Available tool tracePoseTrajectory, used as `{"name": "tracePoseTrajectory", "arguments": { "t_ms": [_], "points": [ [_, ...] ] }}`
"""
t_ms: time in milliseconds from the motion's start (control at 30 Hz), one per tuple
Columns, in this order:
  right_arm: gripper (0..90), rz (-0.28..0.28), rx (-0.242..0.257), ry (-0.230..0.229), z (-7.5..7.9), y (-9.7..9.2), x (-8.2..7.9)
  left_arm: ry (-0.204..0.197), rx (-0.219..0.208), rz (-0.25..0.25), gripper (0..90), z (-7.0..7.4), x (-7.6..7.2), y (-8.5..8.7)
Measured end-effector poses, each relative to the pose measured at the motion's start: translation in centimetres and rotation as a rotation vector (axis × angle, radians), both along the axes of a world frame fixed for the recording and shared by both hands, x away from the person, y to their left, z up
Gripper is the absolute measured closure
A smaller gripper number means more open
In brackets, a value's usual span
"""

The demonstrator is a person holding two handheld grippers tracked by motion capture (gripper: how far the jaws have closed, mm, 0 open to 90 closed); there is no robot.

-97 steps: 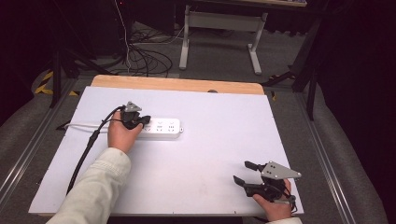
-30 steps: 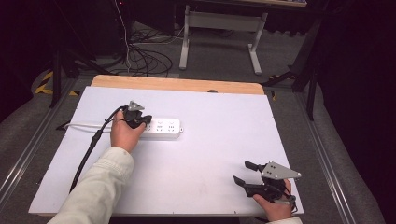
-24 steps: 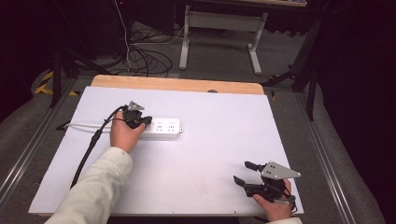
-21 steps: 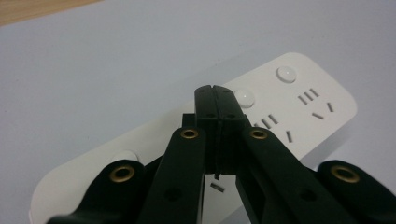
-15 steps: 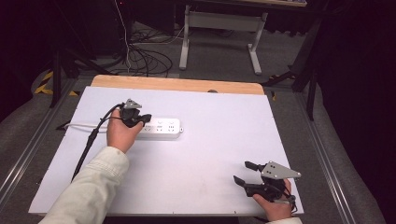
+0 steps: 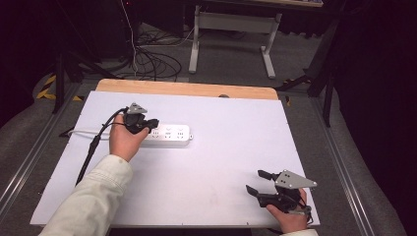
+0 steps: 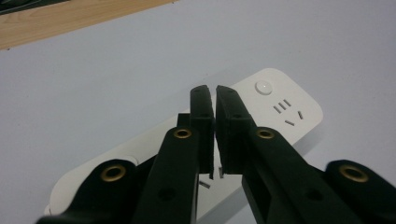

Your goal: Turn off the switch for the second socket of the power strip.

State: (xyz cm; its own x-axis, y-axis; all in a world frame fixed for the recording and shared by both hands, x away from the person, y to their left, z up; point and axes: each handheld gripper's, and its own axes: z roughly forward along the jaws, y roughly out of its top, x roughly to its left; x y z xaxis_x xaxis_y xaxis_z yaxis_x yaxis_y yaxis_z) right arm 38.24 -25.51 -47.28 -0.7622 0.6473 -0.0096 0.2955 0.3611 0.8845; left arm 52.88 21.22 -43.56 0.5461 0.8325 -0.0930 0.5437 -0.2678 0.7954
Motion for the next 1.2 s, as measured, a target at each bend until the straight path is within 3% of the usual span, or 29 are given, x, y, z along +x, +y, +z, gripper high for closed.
{"name": "tracePoseTrajectory", "arguments": {
  "t_ms": [67,100,300,400,533,667,767,933,1200],
  "points": [
    [30.7,0.0,-0.002,0.0,0.0,0.0,-0.1,-0.005,0.015,-0.008,81.8,0.2,-0.1,0.1],
    [30.6,-0.003,-0.003,-0.003,0.0,-0.1,-0.1,-0.01,0.021,-0.009,74.9,0.3,-0.3,0.1],
    [30.7,-0.003,-0.002,-0.002,0.0,-0.1,-0.1,-0.046,0.005,-0.019,59.3,1.7,-1.5,0.3],
    [30.6,0.001,-0.001,0.0,0.0,0.0,-0.1,-0.059,-0.001,-0.03,46.4,2.5,-2.2,0.5],
    [30.6,-0.002,-0.002,-0.001,0.0,0.0,-0.1,-0.074,0.009,-0.048,38.2,3.4,-3.5,0.5],
    [30.6,-0.003,-0.001,0.0,0.0,0.0,-0.1,-0.118,0.04,-0.066,30.8,4.4,-5.0,0.7],
    [30.6,-0.002,-0.003,-0.001,0.0,0.1,-0.1,-0.132,0.007,-0.089,27.8,5.0,-6.3,0.9],
    [30.6,-0.004,-0.001,0.001,0.0,0.0,-0.1,-0.163,0.004,-0.124,25.2,5.8,-8.2,1.3],
    [30.6,-0.005,-0.002,-0.001,0.0,0.1,-0.1,-0.21,-0.037,-0.157,19.8,5.7,-11.1,2.6]
  ]
}}
